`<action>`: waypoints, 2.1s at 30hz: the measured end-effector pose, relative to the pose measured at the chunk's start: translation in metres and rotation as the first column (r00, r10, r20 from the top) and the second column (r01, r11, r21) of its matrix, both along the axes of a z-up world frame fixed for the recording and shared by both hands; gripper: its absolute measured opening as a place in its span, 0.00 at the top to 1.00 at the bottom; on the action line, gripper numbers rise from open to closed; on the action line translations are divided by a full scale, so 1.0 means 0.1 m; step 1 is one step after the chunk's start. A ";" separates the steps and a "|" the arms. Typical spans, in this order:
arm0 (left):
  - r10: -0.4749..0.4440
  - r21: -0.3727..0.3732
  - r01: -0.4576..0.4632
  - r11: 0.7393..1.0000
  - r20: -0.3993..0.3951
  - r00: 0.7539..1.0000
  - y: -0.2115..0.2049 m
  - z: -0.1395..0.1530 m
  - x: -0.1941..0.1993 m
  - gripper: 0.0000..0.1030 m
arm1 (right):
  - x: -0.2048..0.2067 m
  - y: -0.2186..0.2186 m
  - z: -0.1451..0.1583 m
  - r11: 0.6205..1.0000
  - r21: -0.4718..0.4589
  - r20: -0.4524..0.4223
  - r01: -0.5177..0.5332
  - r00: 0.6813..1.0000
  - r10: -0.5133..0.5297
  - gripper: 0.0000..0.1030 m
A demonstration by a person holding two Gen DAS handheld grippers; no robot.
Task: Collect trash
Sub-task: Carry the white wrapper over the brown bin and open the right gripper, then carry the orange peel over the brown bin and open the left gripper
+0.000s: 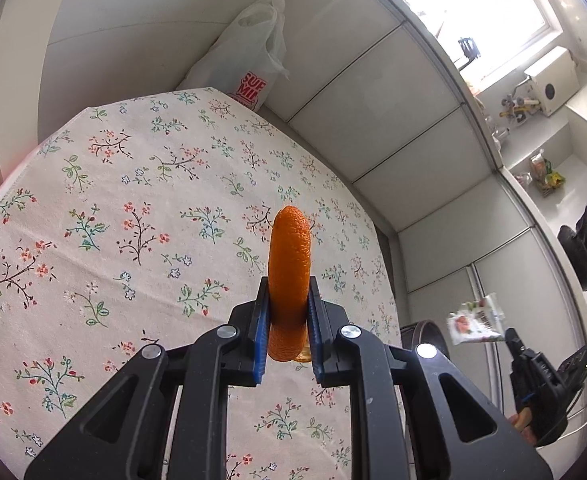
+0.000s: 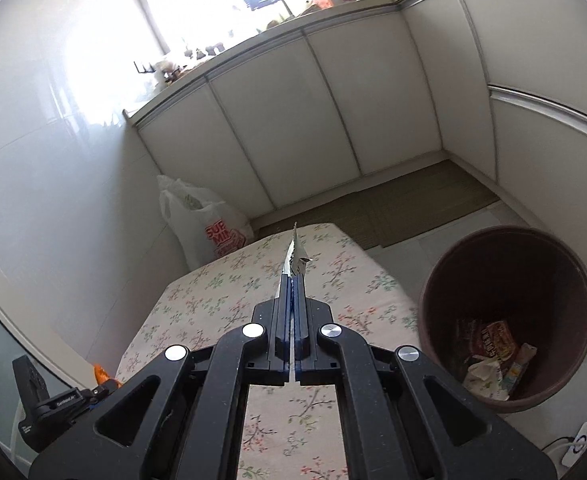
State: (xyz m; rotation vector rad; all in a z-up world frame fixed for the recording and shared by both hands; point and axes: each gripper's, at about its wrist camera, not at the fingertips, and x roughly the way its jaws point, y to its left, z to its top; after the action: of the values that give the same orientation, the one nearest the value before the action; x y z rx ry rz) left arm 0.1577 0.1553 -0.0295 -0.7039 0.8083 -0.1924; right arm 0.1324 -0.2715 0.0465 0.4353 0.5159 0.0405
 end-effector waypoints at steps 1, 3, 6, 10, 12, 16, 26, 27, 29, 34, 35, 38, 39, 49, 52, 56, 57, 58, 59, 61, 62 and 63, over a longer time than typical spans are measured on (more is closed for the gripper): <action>-0.005 0.009 0.005 1.000 -0.003 1.000 -0.03 -0.01 0.00 0.84 | -0.01 -0.09 0.00 1.000 -0.003 0.004 0.021 1.000 -0.021 1.00; -0.014 0.026 0.014 1.000 -0.009 1.000 -0.09 -0.03 0.01 0.84 | -0.06 -0.32 0.01 0.997 -0.007 0.013 0.077 0.997 -0.077 1.00; -0.021 0.050 0.022 0.999 -0.018 1.000 -0.16 -0.07 0.01 0.84 | -0.11 -0.62 -0.01 0.989 0.003 0.017 0.147 0.989 -0.147 1.00; -0.022 0.075 0.024 0.997 -0.032 0.999 -0.23 -0.14 0.01 0.84 | -0.18 -1.03 -0.09 0.965 0.039 0.008 0.260 0.965 -0.261 1.00; -0.026 0.097 0.029 0.995 -0.034 0.999 -0.28 -0.15 0.00 0.84 | -0.21 -1.21 -0.17 0.948 0.049 -0.012 0.313 0.950 -0.313 0.98; -0.044 0.133 0.047 0.990 -0.029 0.999 -0.42 -0.13 -0.04 0.84 | -0.28 -1.46 -0.36 0.921 0.080 -0.052 0.380 0.925 -0.377 0.59; -0.126 0.158 0.127 0.979 -0.020 0.992 -1.10 0.09 0.09 0.84 | -0.80 -1.47 -0.75 0.861 0.036 -0.003 0.507 0.862 -0.507 0.07; -0.137 0.150 0.139 0.979 -0.022 0.990 -1.20 0.12 0.12 0.84 | -0.89 -1.46 -0.83 0.852 0.055 -0.015 0.520 0.854 -0.520 0.07; -0.168 0.138 0.170 0.976 -0.020 0.986 -1.45 0.19 0.19 0.84 | -1.01 -1.47 -1.00 0.841 0.115 -0.042 0.529 0.848 -0.528 0.07; -0.255 0.106 0.253 0.962 -0.001 0.967 -2.12 0.41 0.33 0.83 | -1.16 -1.61 -1.41 0.783 0.255 -0.188 0.568 0.823 -0.536 0.07; -0.271 0.104 0.270 0.957 0.001 0.962 -2.25 0.45 0.36 0.83 | -1.18 -1.63 -1.44 0.768 0.266 -0.192 0.582 0.813 -0.550 0.07; -0.334 0.119 0.330 0.937 0.015 0.942 -2.71 0.57 0.42 0.83 | -1.23 -1.66 -1.46 0.744 0.260 -0.181 0.616 0.788 -0.589 0.07; -0.350 0.128 0.345 0.930 0.019 0.936 -2.84 0.61 0.42 0.83 | -1.23 -1.67 -1.48 0.739 0.265 -0.185 0.619 0.785 -0.591 0.07; -0.494 0.218 0.481 0.849 0.006 0.869 -4.00 0.78 0.61 0.64 | -1.28 -1.78 -1.60 0.700 0.320 -0.217 0.638 0.769 -0.601 0.07; -0.510 0.235 0.496 0.836 -0.005 0.860 -4.13 0.78 0.63 0.51 | -1.29 -1.78 -1.62 0.692 0.326 -0.231 0.644 0.764 -0.602 0.07; -0.498 0.269 0.480 0.835 0.001 0.867 -4.07 0.78 0.54 0.38 | -1.26 -1.74 -1.58 0.713 0.305 -0.219 0.632 0.775 -0.593 0.07; -0.489 0.292 0.468 0.834 -0.001 0.872 -4.00 0.77 0.50 0.37 | -1.24 -1.72 -1.57 0.722 0.300 -0.212 0.624 0.781 -0.587 0.07; -0.478 0.320 0.454 0.832 -0.003 0.878 -3.93 0.76 0.46 0.35 | -1.22 -1.70 -1.56 0.736 0.295 -0.206 0.609 0.793 -0.574 0.07; -0.458 0.362 0.429 0.828 -0.004 0.889 -3.82 0.73 0.39 0.32 | -1.20 -1.68 -1.55 0.749 0.290 -0.203 0.595 0.803 -0.560 0.07; -0.414 0.434 0.377 0.818 -0.009 0.910 -3.62 0.66 0.27 0.25 | -1.15 -1.63 -1.52 0.772 0.286 -0.196 0.567 0.824 -0.533 0.07; -0.384 0.466 0.346 0.814 -0.014 0.923 -3.47 0.59 0.19 0.24 | -1.13 -1.61 -1.51 0.785 0.283 -0.189 0.550 0.835 -0.517 0.07; -0.363 0.480 0.327 0.814 -0.019 0.931 -3.35 0.54 0.14 0.23 | -1.11 -1.57 -1.49 0.797 0.279 -0.185 0.535 0.845 -0.502 0.07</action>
State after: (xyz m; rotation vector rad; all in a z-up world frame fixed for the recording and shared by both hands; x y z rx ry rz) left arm 0.1722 -0.1799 0.0243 -0.0741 0.8658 -0.3326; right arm 0.0211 -0.4288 -0.1026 0.8961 0.4757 -0.4405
